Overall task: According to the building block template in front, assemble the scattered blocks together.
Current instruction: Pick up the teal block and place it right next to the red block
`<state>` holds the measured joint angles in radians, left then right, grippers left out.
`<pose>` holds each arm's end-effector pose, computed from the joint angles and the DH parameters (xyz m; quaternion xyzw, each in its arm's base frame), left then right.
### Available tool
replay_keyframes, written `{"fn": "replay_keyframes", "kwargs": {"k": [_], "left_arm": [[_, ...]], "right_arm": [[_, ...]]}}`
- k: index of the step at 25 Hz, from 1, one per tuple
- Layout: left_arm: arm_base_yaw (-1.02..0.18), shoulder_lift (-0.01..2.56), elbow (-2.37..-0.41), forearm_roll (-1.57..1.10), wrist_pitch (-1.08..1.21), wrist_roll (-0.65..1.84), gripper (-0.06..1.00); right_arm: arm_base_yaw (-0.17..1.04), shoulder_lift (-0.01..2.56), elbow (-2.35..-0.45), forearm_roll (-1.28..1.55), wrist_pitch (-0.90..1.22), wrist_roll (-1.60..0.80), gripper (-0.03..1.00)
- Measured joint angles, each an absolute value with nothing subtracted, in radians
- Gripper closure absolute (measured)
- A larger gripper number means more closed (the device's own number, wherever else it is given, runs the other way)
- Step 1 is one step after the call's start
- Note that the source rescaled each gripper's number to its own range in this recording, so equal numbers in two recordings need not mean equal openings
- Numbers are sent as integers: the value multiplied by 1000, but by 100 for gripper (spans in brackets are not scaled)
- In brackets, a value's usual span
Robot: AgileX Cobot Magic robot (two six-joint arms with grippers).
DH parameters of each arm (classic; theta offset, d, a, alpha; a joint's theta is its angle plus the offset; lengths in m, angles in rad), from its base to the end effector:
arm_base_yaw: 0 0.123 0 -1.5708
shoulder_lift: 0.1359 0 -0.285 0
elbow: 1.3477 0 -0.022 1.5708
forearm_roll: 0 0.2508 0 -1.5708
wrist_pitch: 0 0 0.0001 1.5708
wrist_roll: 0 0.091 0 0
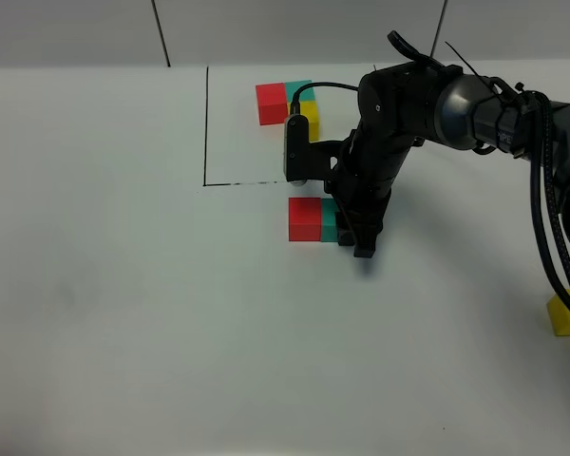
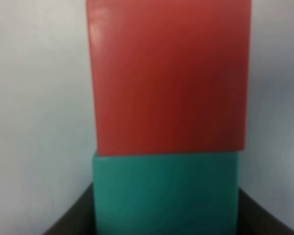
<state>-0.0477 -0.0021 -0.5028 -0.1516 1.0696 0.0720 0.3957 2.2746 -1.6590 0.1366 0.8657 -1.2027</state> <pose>-0.0069 -0.0117 0.2781 0.0544 0.8501 -0.0693 0.5192 0.4172 0.1845 0.1168 -0.6848 0.7212 0.0166 0.1028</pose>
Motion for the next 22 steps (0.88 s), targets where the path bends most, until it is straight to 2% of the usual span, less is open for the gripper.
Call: {"fn": "replay_keyframes", "kwargs": {"k": [8, 10, 18, 22], "left_arm": [[-48, -2, -503, -152, 1070, 72, 20], [-48, -2, -503, -152, 1070, 72, 20], [-48, -2, -503, -152, 1070, 72, 20], [-48, -2, -503, -152, 1070, 72, 20]], "right_arm": [[396, 2276, -1663, 141, 877, -1196, 95], [396, 2276, -1663, 143, 877, -1193, 92], [394, 2280, -1663, 149, 883, -1193, 50], [384, 2280, -1663, 151, 883, -1188, 35]]}}
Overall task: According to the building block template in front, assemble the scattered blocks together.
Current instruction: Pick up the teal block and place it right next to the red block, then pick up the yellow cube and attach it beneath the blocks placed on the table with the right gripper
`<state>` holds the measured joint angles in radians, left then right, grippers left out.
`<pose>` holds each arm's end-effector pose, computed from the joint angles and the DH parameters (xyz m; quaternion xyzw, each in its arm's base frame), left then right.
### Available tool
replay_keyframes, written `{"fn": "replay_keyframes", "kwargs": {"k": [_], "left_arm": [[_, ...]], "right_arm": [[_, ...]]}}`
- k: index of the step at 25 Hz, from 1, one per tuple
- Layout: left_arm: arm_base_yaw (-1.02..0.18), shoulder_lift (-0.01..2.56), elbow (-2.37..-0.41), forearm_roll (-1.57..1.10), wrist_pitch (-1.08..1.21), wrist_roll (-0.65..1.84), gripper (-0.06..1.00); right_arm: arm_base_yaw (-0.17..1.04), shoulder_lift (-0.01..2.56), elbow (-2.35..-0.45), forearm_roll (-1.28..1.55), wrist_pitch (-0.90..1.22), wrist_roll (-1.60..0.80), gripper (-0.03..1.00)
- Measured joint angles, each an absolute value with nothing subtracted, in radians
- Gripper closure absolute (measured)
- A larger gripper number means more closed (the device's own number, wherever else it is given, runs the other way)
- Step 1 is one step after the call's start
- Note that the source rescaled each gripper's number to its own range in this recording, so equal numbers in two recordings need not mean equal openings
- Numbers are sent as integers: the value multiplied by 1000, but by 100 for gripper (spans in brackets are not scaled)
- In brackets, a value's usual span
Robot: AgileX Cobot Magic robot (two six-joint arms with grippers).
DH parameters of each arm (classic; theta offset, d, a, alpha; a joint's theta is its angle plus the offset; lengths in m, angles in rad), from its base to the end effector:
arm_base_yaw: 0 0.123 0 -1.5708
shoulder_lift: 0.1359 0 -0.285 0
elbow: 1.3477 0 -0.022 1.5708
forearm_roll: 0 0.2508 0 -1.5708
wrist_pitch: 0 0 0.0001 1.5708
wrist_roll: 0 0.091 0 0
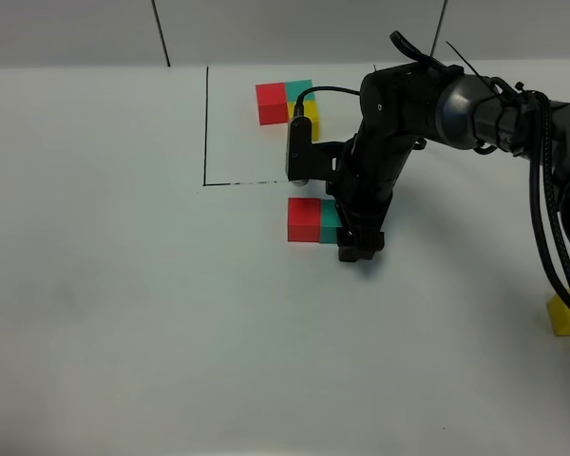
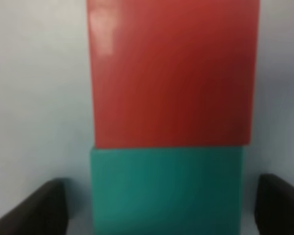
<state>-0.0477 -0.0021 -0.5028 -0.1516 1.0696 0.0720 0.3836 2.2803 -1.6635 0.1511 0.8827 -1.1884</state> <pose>-0.0069 -0.0117 0.2781 0.0544 0.8501 -0.0693 0.5192 0.4184 0.1803 0.1152 -0.6728 0.7330 0.0261 0.0969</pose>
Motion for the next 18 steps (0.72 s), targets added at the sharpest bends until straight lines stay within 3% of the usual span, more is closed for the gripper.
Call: {"fn": "replay_keyframes", "kwargs": {"k": [18], "left_arm": [[-48, -2, -503, -152, 1070, 73, 20]], "right_arm": [[245, 2142, -1610, 136, 995, -844, 31]]}}
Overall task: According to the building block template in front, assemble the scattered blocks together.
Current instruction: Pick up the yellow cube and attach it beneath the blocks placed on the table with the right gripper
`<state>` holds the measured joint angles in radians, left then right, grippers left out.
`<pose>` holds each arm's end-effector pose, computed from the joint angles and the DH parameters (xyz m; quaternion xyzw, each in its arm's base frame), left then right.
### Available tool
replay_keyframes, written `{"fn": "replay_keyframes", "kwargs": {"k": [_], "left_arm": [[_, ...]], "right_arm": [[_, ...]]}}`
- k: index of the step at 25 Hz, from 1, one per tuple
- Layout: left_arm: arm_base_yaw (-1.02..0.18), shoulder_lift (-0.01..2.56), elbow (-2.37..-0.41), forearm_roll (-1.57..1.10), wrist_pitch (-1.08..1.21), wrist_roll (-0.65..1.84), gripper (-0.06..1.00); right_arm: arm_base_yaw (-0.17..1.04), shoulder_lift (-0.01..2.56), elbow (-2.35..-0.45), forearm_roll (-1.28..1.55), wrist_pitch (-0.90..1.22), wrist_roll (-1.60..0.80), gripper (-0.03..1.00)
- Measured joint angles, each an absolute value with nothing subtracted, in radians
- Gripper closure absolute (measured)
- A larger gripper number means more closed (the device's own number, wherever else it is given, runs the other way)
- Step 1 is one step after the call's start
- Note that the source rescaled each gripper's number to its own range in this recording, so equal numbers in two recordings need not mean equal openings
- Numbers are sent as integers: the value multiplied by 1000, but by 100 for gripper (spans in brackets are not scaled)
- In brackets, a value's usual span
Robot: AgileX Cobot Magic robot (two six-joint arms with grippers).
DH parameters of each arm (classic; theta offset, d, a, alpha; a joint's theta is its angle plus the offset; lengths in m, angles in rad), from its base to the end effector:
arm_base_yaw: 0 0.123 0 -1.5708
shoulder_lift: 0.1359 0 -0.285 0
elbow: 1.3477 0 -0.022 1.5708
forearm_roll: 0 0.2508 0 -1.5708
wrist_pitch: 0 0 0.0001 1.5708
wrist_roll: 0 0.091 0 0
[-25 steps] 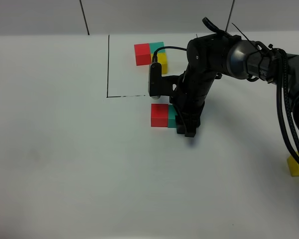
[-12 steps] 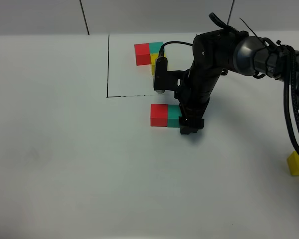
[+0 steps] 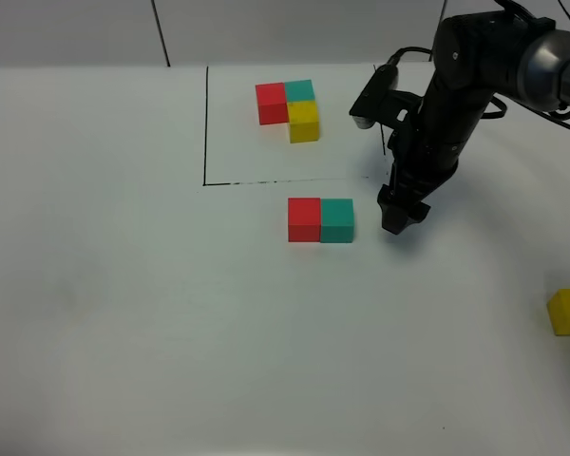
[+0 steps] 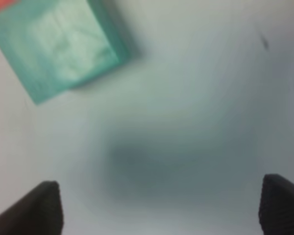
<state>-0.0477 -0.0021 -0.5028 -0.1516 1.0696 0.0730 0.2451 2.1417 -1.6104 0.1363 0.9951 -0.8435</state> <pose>-0.0069 -0.0117 0.2781 0.0548 0.8501 -0.0691 0.5192 0.4177 0.1152 0.1622 -0.4871 0.8689 0.0375 0.0802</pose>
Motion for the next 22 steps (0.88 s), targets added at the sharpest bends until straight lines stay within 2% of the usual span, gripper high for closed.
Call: {"fn": "replay_keyframes", "kwargs": {"k": [9, 22], "left_arm": [[-48, -2, -503, -152, 1070, 73, 20], [-48, -2, -503, -152, 1070, 72, 20]], "right_arm": [[194, 2026, -1392, 144, 851, -741, 31], [175, 1879, -1182, 119, 747, -429, 31]]}}
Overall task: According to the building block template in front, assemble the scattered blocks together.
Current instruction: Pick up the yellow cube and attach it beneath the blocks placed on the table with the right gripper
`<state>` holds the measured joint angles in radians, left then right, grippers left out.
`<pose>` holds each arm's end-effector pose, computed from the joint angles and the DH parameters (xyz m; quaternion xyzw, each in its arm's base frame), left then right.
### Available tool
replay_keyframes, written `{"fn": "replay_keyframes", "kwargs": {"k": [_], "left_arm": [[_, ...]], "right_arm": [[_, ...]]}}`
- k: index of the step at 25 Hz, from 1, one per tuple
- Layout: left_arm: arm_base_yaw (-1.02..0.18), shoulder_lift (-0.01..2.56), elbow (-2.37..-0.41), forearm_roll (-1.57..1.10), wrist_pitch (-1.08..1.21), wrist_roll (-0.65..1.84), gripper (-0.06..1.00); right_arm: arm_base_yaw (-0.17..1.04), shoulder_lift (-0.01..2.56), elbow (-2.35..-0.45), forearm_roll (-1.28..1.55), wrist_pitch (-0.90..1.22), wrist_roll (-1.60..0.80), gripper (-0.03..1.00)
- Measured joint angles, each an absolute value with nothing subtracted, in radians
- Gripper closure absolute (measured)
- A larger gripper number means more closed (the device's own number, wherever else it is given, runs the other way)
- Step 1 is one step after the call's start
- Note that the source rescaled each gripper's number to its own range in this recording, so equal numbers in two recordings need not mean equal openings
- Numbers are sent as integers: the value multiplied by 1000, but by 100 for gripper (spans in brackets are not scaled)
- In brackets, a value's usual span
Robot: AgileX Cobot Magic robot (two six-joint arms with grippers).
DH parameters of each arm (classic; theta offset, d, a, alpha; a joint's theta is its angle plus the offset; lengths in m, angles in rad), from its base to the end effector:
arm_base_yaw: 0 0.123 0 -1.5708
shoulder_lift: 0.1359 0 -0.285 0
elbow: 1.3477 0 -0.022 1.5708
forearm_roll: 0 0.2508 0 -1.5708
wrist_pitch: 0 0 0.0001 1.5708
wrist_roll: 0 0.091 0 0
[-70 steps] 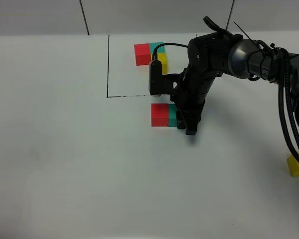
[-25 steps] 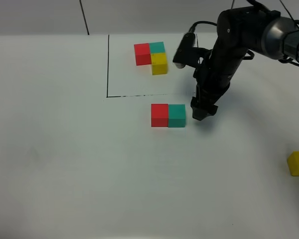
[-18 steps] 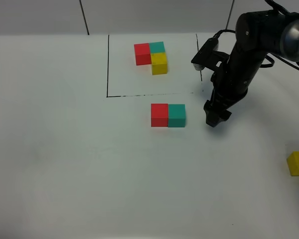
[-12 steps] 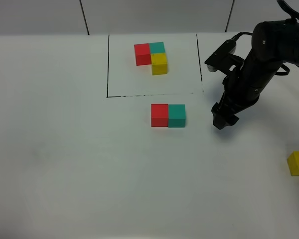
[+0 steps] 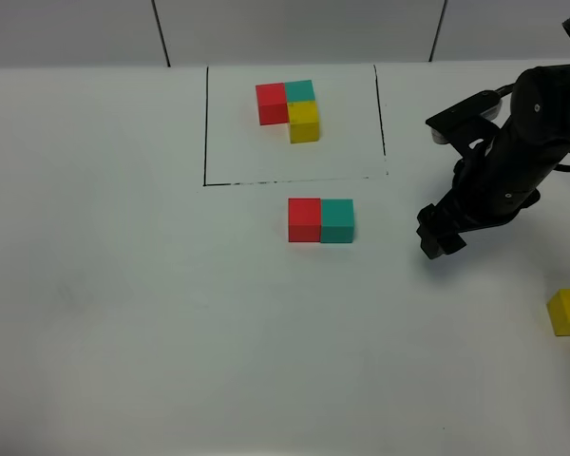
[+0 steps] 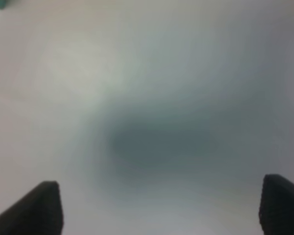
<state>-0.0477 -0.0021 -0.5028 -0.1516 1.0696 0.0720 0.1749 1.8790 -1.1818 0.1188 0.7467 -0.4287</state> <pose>-0.0069 -0.0117 0.2781 0.0544 0.8501 -0.0693 0.5192 0.3533 0.0699 0.1661 -0.2578 0.9593 0.0309 0.1115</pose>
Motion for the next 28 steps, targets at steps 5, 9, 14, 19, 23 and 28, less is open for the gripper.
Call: {"fn": "replay_keyframes", "kwargs": {"k": [5, 9, 14, 19, 23, 28], "left_arm": [[-48, -2, -503, -152, 1070, 72, 20], [-48, -2, -503, -152, 1070, 72, 20], [-48, -2, -503, -152, 1070, 72, 20], [-48, -2, -503, -152, 1070, 72, 20], [-48, -2, -503, -152, 1070, 72, 20], [-48, -2, -503, -152, 1070, 72, 20]], "right_arm": [[175, 1826, -1112, 21, 734, -228, 31], [165, 1760, -1044, -63, 722, -92, 31], [103, 1676, -957, -79, 722, -18, 31], [46, 1612, -876, -79, 716, -7, 31], [5, 1596, -837, -79, 716, -8, 31], [-25, 1596, -801, -77, 715, -26, 31]]}}
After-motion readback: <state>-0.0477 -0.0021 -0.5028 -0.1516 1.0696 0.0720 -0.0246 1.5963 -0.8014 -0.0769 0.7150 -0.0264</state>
